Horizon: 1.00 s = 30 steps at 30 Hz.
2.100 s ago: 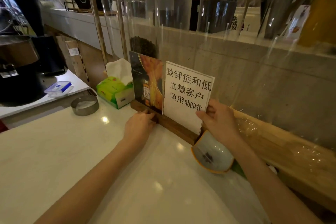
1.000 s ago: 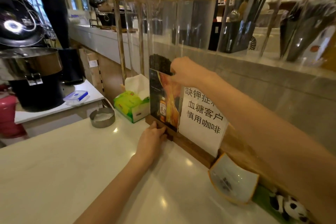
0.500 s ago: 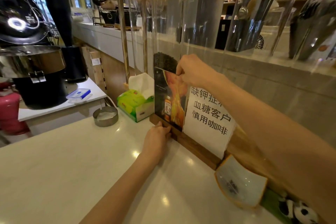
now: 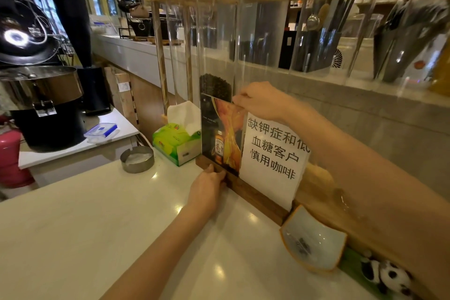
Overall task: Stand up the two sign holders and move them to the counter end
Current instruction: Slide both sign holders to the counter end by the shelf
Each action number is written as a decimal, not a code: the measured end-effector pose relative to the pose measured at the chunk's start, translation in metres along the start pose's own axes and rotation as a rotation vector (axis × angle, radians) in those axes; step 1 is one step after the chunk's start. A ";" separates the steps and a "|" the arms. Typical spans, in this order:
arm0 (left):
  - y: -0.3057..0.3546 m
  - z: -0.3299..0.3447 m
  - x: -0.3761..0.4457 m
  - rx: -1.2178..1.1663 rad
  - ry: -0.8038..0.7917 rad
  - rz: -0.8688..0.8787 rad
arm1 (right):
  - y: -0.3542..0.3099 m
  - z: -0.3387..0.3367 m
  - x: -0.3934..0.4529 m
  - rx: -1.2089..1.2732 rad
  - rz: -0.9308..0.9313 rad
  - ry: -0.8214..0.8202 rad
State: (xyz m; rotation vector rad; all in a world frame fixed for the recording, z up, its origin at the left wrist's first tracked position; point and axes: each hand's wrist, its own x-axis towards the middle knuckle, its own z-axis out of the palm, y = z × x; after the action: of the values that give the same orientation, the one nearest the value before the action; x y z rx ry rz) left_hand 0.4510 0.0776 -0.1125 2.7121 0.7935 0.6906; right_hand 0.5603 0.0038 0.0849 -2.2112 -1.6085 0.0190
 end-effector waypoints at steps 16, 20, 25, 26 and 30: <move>0.033 -0.007 -0.018 0.046 -0.015 0.217 | 0.024 0.004 -0.043 -0.080 0.092 0.033; 0.033 -0.009 -0.019 0.023 0.015 0.195 | 0.024 0.004 -0.044 -0.078 0.096 0.032; 0.032 -0.006 -0.018 0.037 -0.003 0.181 | 0.026 0.004 -0.044 -0.066 0.088 0.027; 0.034 -0.006 -0.019 0.044 -0.023 0.172 | 0.025 0.003 -0.044 -0.063 0.092 0.015; 0.034 -0.008 -0.018 0.054 0.010 0.187 | 0.024 0.000 -0.047 -0.085 0.103 -0.035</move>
State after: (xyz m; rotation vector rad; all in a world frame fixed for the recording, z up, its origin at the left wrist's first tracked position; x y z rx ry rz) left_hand 0.4484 0.0403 -0.1011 2.8604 0.5727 0.7324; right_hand 0.5659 -0.0453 0.0664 -2.3694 -1.5387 0.0192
